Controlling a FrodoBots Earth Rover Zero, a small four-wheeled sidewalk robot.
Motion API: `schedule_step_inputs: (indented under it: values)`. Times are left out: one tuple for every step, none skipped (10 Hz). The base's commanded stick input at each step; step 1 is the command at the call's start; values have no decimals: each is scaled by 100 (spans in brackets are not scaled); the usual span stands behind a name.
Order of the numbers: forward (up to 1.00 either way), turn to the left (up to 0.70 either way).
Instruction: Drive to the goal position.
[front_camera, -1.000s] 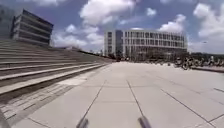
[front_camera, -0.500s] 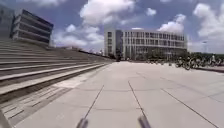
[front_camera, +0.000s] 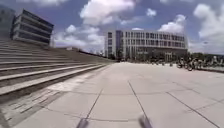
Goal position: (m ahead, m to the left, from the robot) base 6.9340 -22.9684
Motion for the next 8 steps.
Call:
schedule_step_inputs:
  values:
    - [50,0]
    - [50,0]
    - [50,0]
    - [50,0]
    - [50,0]
    - [50,0]
    - [50,0]
    - [50,0]
